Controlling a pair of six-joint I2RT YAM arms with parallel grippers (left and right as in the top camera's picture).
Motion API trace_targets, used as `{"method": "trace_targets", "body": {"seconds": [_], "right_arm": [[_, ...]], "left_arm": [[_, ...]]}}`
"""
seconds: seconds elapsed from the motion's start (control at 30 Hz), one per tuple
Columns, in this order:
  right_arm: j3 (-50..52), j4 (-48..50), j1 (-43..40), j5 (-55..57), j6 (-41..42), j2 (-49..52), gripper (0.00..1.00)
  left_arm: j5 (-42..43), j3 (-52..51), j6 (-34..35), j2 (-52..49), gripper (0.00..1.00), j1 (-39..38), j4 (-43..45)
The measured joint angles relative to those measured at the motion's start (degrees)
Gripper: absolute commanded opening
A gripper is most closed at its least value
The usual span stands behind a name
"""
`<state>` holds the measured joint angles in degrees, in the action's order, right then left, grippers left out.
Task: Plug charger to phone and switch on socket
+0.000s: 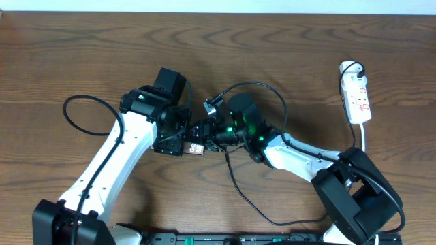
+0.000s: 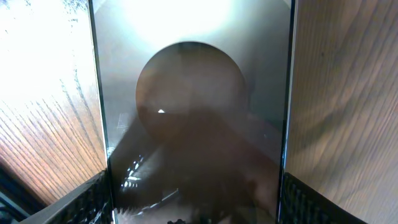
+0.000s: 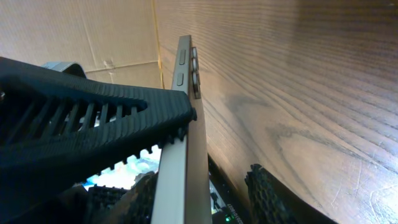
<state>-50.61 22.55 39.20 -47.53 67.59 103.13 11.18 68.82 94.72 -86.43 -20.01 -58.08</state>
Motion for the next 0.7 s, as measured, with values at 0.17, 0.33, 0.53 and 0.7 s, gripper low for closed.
{"method": "trace_targets", "body": {"seconds": [0.17,0.33,0.53,0.7], "right_arm": [[0.0,0.0,0.0,0.0,0.0,0.0,0.36],[0.0,0.0,0.0,0.0,0.0,0.0,0.34],[0.0,-0.1,0.1,0.1,0.1,0.0,0.38],[0.0,0.0,0.1,0.3,0.0,0.0,0.31]], "left_arm": [[-0.2,0.0,0.0,0.0,0.07,0.0,0.0],[-0.2,0.0,0.7,0.0,0.07,0.0,0.0],[-0.2,0.0,2.5,0.0,0.07,0.0,0.1],[-0.2,0.0,3.2,0.0,0.08,-0.1,0.1]]}}
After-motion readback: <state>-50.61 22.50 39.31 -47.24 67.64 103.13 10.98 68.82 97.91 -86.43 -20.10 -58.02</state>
